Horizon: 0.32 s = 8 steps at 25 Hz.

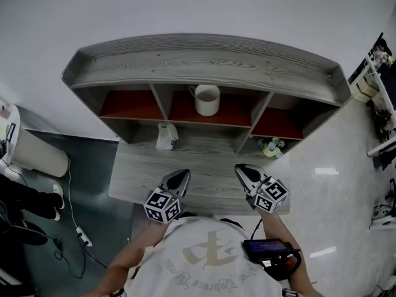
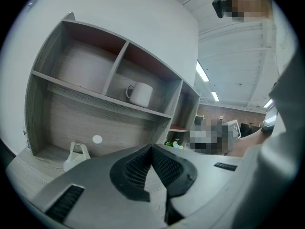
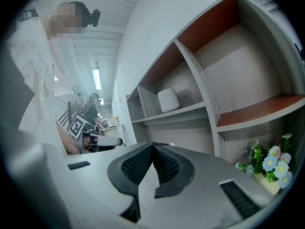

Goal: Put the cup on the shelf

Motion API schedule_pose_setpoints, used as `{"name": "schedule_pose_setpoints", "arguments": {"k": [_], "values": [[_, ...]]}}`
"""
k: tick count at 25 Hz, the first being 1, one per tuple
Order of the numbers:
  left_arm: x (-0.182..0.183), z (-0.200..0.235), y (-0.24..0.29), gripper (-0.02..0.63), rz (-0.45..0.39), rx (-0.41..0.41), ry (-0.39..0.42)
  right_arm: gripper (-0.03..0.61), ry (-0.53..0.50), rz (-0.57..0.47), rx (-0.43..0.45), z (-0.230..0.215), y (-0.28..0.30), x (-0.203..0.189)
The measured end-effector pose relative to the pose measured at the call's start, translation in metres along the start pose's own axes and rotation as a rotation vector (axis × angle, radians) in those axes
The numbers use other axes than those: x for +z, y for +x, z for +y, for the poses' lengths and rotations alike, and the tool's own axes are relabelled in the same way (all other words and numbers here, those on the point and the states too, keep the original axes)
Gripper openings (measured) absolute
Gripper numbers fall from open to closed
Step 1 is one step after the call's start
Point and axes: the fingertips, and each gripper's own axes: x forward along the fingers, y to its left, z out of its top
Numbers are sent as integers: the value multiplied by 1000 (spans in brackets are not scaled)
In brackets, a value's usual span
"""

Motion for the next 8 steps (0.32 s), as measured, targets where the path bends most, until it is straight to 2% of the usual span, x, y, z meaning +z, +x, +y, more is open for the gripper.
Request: {"name": "schedule_pose_setpoints", "arguments": {"k": [8], "values": [[-2, -2, 8, 2, 10, 8, 5, 2, 2, 0, 3, -12, -3, 3]]}}
